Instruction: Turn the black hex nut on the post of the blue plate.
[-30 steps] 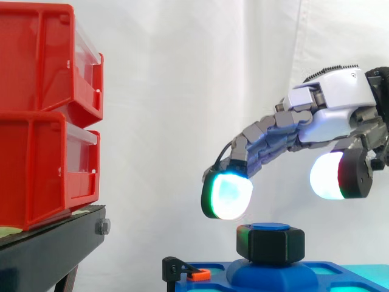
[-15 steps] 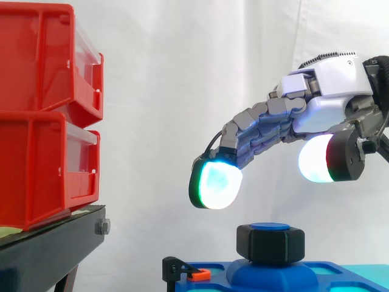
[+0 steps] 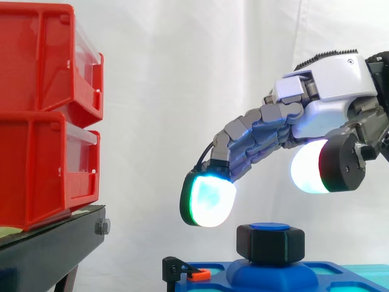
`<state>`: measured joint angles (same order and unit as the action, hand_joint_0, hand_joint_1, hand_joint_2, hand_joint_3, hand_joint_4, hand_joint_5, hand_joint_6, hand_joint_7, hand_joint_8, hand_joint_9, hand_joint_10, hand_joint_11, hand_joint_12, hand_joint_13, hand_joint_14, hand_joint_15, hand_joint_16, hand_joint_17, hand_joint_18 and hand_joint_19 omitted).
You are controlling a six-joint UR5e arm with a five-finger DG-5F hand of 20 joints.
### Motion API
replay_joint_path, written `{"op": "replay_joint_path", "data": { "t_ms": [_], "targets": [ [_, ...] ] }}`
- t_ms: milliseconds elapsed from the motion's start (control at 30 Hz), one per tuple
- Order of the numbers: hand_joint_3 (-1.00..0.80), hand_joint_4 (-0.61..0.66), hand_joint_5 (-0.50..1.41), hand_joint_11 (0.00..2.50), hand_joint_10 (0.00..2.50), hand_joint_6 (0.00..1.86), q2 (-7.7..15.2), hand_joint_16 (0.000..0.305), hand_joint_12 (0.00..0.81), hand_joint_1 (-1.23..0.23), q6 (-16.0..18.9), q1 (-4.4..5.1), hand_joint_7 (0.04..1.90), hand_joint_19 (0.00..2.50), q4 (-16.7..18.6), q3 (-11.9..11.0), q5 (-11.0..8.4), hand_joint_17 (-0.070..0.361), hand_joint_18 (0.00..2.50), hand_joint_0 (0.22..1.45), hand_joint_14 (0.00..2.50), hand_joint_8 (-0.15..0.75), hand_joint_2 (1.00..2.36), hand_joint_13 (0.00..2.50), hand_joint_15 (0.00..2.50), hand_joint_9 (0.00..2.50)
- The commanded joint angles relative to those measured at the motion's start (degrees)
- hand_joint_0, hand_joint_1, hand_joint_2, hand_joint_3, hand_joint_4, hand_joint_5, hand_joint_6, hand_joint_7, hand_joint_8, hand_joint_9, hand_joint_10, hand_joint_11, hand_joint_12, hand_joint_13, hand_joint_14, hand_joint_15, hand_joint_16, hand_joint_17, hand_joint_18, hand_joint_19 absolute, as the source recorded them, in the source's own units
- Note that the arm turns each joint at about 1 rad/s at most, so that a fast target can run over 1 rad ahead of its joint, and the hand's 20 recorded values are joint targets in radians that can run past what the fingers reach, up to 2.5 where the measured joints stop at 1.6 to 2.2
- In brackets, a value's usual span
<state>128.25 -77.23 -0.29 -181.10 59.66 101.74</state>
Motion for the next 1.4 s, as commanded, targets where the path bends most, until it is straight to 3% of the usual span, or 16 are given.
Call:
{"op": "replay_joint_path", "data": {
  "t_ms": [0, 433, 1067, 1367],
  "targets": [
    [-0.50, 0.22, -0.19, 0.00, 0.00, 0.50, 0.0, 0.046, 0.358, -0.42, 0.0, 0.38, 0.76, 0.25, -0.9, 0.0, -0.49, 0.104, 0.25, 0.50, 0.00, 0.264, 1.00, 0.35, 0.07, 0.34],
    [-0.50, 0.22, -0.19, 0.00, 0.00, 0.50, 0.0, 0.046, 0.360, -0.42, 0.0, 0.47, 0.76, 0.25, -0.7, 0.6, -0.84, 0.104, 0.25, 0.49, 0.00, 0.265, 1.00, 0.35, 0.06, 0.34],
    [-0.50, 0.20, -0.20, 0.00, 0.00, 0.50, 0.0, 0.047, 0.362, -0.43, -0.4, -1.47, 0.76, 0.25, -2.8, 0.6, 0.30, 0.106, 0.25, 0.49, 0.00, 0.262, 1.00, 0.35, 0.07, 0.33],
    [-0.50, 0.20, -0.20, 0.00, 0.00, 0.50, 0.0, 0.047, 0.362, -0.43, -0.4, -2.87, 0.76, 0.25, -4.0, 0.6, 1.44, 0.106, 0.25, 0.49, 0.00, 0.261, 1.00, 0.34, 0.07, 0.32]
  ]
}}
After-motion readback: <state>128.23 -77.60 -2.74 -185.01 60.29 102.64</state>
